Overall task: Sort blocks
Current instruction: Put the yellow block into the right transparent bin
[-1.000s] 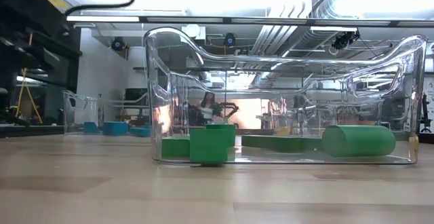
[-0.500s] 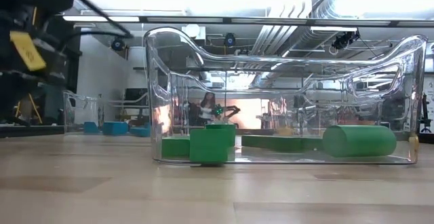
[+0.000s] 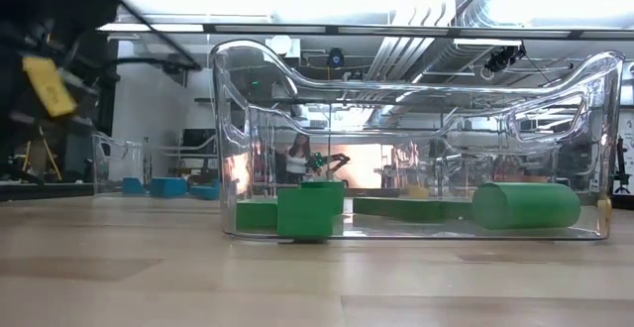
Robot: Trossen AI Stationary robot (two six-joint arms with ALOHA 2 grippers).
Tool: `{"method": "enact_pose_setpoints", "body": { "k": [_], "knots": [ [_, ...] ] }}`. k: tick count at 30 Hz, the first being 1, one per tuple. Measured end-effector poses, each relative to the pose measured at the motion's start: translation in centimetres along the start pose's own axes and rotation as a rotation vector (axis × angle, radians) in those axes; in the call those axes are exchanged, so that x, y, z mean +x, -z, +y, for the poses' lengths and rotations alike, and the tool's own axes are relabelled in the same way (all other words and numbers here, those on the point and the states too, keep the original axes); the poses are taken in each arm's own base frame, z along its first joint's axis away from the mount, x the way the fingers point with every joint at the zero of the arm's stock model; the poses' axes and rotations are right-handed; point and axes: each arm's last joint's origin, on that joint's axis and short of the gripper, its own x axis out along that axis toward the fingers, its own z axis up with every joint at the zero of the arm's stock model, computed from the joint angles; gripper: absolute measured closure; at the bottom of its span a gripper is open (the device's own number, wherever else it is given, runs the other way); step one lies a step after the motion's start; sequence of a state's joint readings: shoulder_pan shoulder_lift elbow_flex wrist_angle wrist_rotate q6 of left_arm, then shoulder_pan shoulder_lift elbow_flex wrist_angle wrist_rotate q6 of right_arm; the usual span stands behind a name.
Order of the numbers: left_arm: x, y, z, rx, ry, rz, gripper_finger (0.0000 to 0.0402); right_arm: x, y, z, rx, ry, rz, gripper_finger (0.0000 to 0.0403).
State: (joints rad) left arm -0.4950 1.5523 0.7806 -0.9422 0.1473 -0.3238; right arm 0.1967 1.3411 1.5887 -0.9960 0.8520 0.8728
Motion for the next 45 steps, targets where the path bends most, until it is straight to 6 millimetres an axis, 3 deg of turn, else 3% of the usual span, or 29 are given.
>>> {"method": "enact_pose_setpoints", "body": {
  "k": [1,4,8,14,18,21,26,29,33,39,45],
  "knots": [
    [-0.3,-0.2,0.0,-0.002,0.006,-0.013,0.0310,0.0,0.0,0.0,-0.002,0.001,0.001,0.0077],
    [-1.7,-1.1,0.5,-0.016,0.028,-0.070,0.0313,0.0,0.1,-0.1,-0.011,0.002,0.007,0.0077],
    [-6.0,-3.0,2.3,-0.032,-0.014,-0.252,0.0313,-0.2,-0.1,-0.2,-0.021,-0.018,0.017,0.0077],
    [-15.2,-5.9,7.5,-0.061,-0.342,-0.676,0.0300,-2.0,-0.6,-0.6,0.020,-0.080,-0.011,0.0077],
    [-19.8,-8.4,12.4,-0.138,-0.405,-1.061,0.0298,-2.7,-0.4,-0.6,0.058,-0.092,-0.017,0.0077],
    [-20.2,-10.7,16.4,-0.202,-0.372,-1.222,0.0304,-2.8,-0.2,-0.5,0.079,-0.097,-0.011,0.0077],
    [-17.5,-16.3,22.3,-0.282,-0.321,-1.308,0.0296,-2.9,-0.2,-0.5,0.114,-0.075,-0.044,0.0077],
    [-16.9,-19.7,24.6,-0.257,-0.272,-1.401,0.0285,-2.9,-0.3,-0.5,0.124,-0.066,-0.058,0.0077],
    [-17.8,-22.7,27.1,-0.281,-0.275,-1.488,0.0280,-2.9,-0.4,-0.5,0.141,-0.066,-0.062,0.0077],
    [-18.5,-24.7,29.9,-0.299,-0.309,-1.463,0.0260,-2.9,-0.4,-0.5,0.144,-0.064,-0.069,0.0077],
    [-21.2,-24.1,29.7,-0.216,-0.383,-1.423,0.0206,-2.9,-0.4,-0.5,0.123,-0.047,-0.090,0.0077]
  ]
}}
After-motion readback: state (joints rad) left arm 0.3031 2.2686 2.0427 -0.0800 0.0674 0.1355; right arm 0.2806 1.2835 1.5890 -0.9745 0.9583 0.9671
